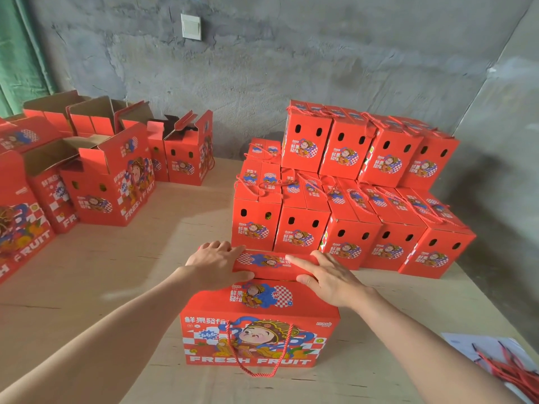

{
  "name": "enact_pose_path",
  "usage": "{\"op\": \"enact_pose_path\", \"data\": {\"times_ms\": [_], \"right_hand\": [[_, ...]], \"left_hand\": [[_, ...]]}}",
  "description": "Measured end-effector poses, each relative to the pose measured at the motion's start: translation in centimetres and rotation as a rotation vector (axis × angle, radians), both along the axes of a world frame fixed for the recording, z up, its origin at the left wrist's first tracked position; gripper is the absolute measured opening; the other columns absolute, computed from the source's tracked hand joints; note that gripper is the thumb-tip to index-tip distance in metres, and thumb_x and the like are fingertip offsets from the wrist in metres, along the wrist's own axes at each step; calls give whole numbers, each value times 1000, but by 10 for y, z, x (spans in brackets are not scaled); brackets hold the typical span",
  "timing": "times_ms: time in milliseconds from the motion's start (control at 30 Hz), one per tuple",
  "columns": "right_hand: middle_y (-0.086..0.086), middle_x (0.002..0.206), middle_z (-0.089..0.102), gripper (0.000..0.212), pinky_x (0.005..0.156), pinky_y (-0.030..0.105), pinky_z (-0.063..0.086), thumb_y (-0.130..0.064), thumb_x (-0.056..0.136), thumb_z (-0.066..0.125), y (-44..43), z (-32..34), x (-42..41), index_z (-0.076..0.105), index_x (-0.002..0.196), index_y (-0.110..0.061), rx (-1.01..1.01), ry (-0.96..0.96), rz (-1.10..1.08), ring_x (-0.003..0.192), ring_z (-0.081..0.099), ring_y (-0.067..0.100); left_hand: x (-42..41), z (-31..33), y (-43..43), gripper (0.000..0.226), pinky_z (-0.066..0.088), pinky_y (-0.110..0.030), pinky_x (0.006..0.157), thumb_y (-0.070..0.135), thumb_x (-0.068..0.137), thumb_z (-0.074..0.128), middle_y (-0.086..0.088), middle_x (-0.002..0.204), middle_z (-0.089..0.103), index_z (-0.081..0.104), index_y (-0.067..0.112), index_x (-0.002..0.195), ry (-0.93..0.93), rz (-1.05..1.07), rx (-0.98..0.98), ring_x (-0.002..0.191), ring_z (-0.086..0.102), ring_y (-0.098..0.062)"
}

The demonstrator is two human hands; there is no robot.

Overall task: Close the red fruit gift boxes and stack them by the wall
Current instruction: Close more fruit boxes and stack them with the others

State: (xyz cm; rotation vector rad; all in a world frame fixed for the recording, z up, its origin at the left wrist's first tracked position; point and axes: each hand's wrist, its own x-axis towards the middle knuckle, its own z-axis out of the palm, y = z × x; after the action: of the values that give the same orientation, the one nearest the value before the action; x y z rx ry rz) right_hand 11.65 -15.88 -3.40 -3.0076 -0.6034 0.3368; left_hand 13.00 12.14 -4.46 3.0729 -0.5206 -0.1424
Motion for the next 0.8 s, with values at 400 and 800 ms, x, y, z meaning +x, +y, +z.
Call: {"op": "enact_pose_path", "data": {"times_ms": [400, 800], "right_hand": [[5, 160, -5, 49, 117, 44, 4, -54, 100, 18, -5, -5, 0, -17, 130, -67, -8, 5, 48, 147, -9, 25], [-9, 154, -29, 45, 114, 48, -13, -62, 96, 13, -5, -12, -2, -21, 125, -69, 14, 25, 43, 141, -28, 17]], "left_hand": [[-2, -7, 4, 116, 29, -37, 108, 90, 51, -23, -3, 139, 44, 5, 38, 150, -121, -46, -37, 129, 40, -22], [-3, -3, 2, 117, 24, -39, 109, 85, 52, -32, -2, 140, 43, 10, 37, 150, -75, -21, -51, 131, 37, -23]]}}
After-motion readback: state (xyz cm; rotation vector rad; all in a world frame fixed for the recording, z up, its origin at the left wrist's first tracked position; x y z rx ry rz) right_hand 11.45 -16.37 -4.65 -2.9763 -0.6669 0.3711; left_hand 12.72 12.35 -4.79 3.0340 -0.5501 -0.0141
